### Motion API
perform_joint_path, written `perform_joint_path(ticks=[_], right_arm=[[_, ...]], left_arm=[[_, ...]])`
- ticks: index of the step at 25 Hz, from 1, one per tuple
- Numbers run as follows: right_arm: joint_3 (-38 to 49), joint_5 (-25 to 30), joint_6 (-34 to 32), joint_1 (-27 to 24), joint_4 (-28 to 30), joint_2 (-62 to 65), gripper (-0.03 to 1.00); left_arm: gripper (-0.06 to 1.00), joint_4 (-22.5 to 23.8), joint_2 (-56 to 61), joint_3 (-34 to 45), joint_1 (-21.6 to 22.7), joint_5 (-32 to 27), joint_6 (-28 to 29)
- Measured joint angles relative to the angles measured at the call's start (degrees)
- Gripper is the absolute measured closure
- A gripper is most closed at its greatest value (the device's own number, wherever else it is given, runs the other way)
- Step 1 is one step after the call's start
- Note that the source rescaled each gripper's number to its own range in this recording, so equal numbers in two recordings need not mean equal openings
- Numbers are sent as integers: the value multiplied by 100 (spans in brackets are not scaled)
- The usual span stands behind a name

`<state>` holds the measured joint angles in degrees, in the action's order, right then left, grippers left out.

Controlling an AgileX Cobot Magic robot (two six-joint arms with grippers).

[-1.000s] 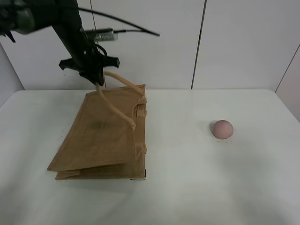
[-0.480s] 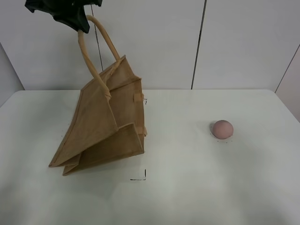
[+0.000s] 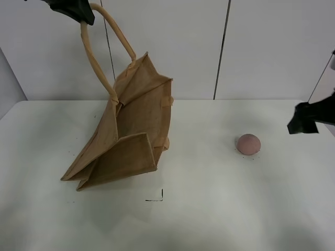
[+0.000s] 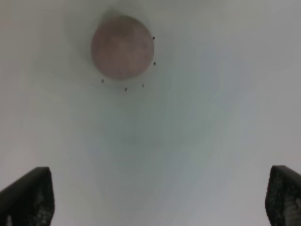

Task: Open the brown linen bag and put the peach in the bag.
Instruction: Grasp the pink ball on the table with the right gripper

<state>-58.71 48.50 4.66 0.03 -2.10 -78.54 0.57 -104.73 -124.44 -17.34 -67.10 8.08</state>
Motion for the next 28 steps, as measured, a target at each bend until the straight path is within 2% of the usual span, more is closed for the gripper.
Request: perform_joint_path(ticks=[5, 9, 21, 22, 23, 27, 28], right_arm=[[-1781, 436, 0, 169, -80, -2240, -3], [-2582, 486, -87, 488, -122, -3373, -3], [-2763, 123, -329, 554, -134, -4708, -2], [-2763, 118, -335, 554, -134, -4737, 3], [-2763, 119, -340, 554, -134, -4757, 12], [-2788, 116, -330, 554, -121, -4726, 80], [-2810, 116, -328, 554, -121, -4693, 90]], left_arm=[[94, 0, 0, 0, 0, 0, 0], [94, 0, 0, 0, 0, 0, 0], [94, 0, 0, 0, 0, 0, -1], [94, 0, 0, 0, 0, 0, -1], [94, 0, 0, 0, 0, 0, -1], [94, 0, 0, 0, 0, 0, -1], [94, 0, 0, 0, 0, 0, -1]])
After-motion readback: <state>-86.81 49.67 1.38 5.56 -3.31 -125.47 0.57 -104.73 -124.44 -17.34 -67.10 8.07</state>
